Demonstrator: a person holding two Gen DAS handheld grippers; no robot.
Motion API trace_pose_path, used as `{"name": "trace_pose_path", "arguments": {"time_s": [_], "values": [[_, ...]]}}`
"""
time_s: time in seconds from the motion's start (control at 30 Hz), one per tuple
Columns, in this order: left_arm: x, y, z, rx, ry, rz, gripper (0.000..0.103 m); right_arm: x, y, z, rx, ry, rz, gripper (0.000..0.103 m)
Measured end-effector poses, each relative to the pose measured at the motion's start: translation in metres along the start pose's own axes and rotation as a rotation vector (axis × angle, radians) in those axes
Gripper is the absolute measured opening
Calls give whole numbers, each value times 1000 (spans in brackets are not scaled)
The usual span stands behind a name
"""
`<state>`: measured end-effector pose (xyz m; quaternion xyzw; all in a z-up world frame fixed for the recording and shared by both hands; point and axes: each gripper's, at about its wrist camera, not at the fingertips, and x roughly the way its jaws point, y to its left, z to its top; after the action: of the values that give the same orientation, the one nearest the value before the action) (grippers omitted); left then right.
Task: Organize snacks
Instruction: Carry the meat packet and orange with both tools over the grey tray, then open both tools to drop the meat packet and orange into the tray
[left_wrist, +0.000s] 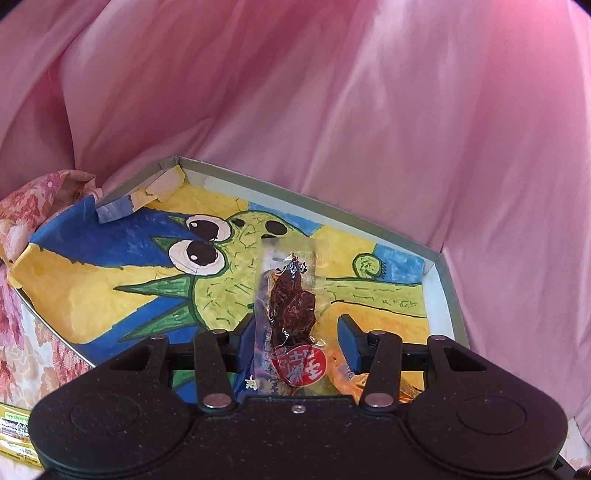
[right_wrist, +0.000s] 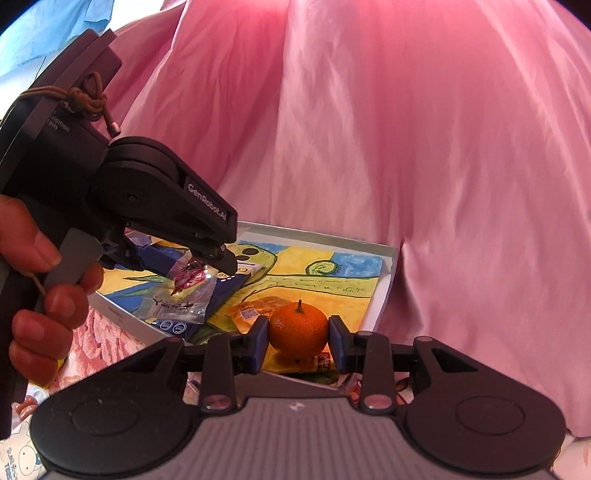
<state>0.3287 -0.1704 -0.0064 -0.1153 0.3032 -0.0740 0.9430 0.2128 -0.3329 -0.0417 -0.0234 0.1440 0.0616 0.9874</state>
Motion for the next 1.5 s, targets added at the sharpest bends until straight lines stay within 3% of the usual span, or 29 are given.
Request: {"name": "trace_pose_path", "arguments": {"time_s": [0.2,0.33,0.57,0.9,1.13,1.5], "values": [[3,2,0,-13,21,34,47,2,2,2,-3,8,3,39],[-1,5,0,-23,19,39,55,1,3,3,-8,5,14,44],[-26,11,1,-45,-33,25,80,-4,9,9,-16,-21,11,69],[-100,26,7,-56,-190,5,96,-48,28,32,-33,-164,-17,103],[-157,40,-7,-13,-279,41,99,-90,50,40,-55,-225,-28,103],[-223,79,-61,15,-279,81,101,-162,67,18,-36,-223,-46,103]]}}
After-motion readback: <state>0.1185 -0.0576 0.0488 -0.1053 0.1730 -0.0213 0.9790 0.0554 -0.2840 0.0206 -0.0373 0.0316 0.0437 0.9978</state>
